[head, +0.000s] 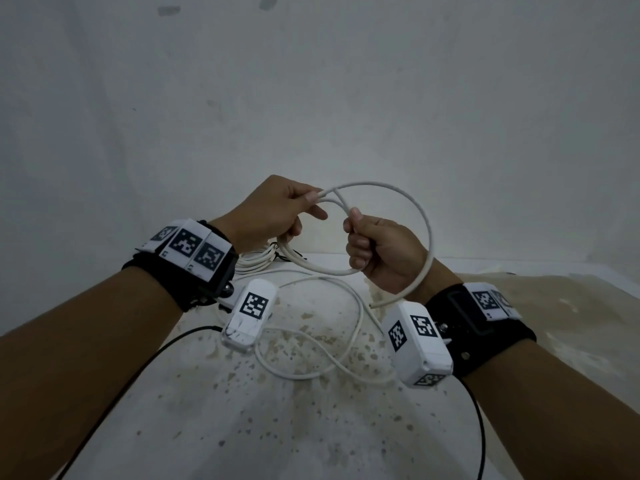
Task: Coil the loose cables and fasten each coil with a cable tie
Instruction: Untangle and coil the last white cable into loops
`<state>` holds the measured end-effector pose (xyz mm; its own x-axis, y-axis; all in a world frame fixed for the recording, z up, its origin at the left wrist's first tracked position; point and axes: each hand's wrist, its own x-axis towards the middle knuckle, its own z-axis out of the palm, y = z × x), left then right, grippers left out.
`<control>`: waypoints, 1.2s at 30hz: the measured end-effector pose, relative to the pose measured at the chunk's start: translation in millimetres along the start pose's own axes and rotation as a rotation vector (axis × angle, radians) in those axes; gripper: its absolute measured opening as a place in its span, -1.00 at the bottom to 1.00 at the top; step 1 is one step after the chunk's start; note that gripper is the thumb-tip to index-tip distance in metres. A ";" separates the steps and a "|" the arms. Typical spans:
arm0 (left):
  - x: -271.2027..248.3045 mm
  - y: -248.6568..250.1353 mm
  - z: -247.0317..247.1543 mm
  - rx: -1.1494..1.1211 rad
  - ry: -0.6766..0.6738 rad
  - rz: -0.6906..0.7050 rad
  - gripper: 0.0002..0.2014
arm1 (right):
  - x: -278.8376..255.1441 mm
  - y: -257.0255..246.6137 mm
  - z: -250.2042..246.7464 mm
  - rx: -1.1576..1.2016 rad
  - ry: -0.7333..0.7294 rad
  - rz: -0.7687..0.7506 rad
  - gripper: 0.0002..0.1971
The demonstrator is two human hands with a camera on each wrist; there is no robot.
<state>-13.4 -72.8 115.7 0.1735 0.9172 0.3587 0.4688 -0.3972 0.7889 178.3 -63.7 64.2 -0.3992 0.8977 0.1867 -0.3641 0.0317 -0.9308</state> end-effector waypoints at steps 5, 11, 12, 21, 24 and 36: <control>2.4 4.0 -0.5 -0.070 -0.041 -0.052 -0.80 | 0.0 2.7 -4.6 -0.001 -0.038 0.056 -0.69; 4.7 6.7 -5.4 0.019 -0.134 -0.070 -0.77 | -3.2 1.2 -6.8 -0.034 -0.112 0.084 -0.73; 4.2 7.2 -5.1 0.028 -0.143 -0.057 -0.77 | -2.9 1.2 -7.4 -0.038 -0.105 0.091 -0.72; 0.2 12.3 9.3 0.144 -0.129 0.072 -0.73 | -3.5 7.2 -12.2 -0.021 -0.070 0.115 -0.69; 1.1 4.7 14.8 0.217 -0.037 0.156 -0.67 | -4.3 8.2 -11.6 -0.053 -0.077 0.113 -0.70; 1.2 1.6 18.8 -0.286 -0.029 -0.181 -0.75 | -2.3 5.0 -15.0 0.039 -0.125 0.079 -0.73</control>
<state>3.8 -71.7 108.0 0.1357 0.9726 0.1889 0.2334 -0.2167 0.9479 190.0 -59.0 54.3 -0.5285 0.8350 0.1531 -0.3590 -0.0564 -0.9316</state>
